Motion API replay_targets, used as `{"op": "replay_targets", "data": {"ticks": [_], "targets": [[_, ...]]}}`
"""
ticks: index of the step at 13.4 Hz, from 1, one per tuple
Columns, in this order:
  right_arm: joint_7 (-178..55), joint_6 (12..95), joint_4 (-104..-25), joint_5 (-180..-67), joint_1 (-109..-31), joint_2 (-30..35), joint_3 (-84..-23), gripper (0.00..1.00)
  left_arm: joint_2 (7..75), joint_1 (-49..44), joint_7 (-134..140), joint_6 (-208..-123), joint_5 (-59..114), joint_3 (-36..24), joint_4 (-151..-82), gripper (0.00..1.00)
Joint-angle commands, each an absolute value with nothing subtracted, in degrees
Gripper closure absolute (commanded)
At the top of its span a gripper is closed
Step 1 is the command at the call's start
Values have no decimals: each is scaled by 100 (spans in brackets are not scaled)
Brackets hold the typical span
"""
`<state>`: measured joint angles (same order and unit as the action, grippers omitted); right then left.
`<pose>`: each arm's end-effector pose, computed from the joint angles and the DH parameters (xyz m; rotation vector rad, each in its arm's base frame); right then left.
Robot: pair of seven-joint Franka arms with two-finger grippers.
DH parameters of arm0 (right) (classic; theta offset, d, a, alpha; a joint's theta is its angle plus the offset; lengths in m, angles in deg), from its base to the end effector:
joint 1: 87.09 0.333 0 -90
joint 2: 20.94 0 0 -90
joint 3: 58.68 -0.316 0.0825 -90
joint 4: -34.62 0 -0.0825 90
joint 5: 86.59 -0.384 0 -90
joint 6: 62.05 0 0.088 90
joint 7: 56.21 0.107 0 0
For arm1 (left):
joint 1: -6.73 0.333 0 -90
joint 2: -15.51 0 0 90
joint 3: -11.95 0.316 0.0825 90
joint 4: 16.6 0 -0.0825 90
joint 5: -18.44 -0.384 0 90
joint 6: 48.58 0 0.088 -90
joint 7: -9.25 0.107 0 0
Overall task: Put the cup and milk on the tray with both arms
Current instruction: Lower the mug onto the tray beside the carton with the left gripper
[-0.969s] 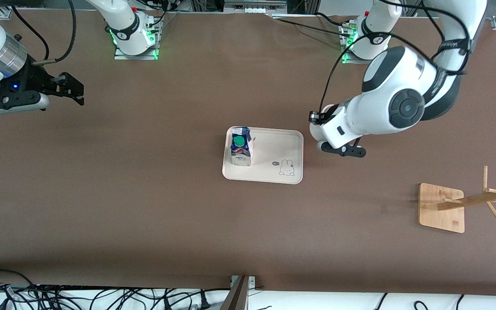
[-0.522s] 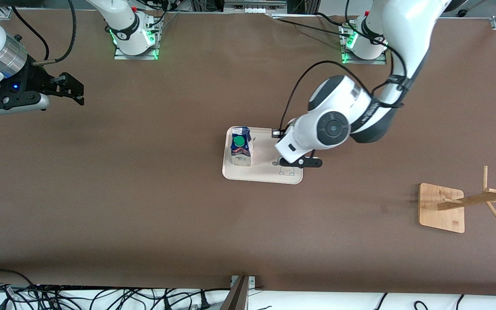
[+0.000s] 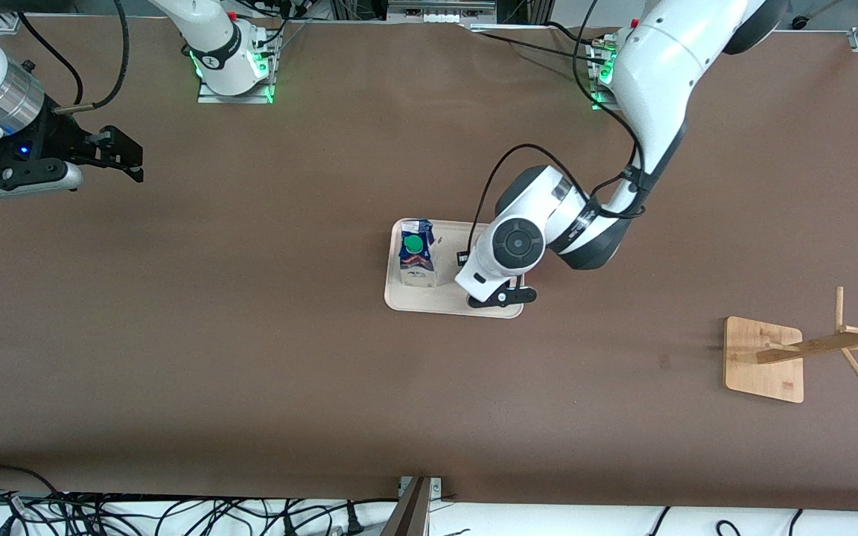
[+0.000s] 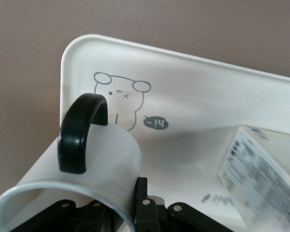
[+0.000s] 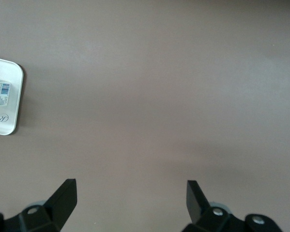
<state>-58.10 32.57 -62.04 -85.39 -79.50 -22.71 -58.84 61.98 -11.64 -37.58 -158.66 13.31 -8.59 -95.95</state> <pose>0.5451 0.0721 0.5935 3.1092 0.2649 -0.0057 0.5815 -0.3994 0.2313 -3.0815 -0.2659 0.4562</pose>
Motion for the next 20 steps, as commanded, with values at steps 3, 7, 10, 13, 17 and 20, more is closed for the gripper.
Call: {"op": "replay_targets", "data": {"ticks": [3, 7, 10, 13, 17, 20], "targets": [[-5876, 3164, -6135, -8545, -7944, -2252, -5868, 0, 6341, -1410, -3944, -16036, 1185, -677, -9386, 100], [-5876, 3164, -6135, -8545, -7944, -2252, -5868, 0, 6315, -1445, -4041, -16178, 1220, -677, -9386, 0], [-5867, 3164, -6135, -8545, -7944, -2252, -5868, 0, 6201, -1366, -3979, -16012, 1159, -677, -9395, 0], [-5876, 3164, -6127, -8545, -7944, -2252, -5868, 0, 5895, -1244, -3647, -15293, 1141, -660, -9307, 0], [-5867, 3164, -6126, -8545, -7944, -2252, -5868, 0, 5174, -699, -2251, -14932, 1229, -730, -9289, 0], [-5867, 3164, -6126, -8545, -7944, -2261, -5868, 0, 4612, -312, -1100, -14509, 1194, -686, -9272, 0]]}}
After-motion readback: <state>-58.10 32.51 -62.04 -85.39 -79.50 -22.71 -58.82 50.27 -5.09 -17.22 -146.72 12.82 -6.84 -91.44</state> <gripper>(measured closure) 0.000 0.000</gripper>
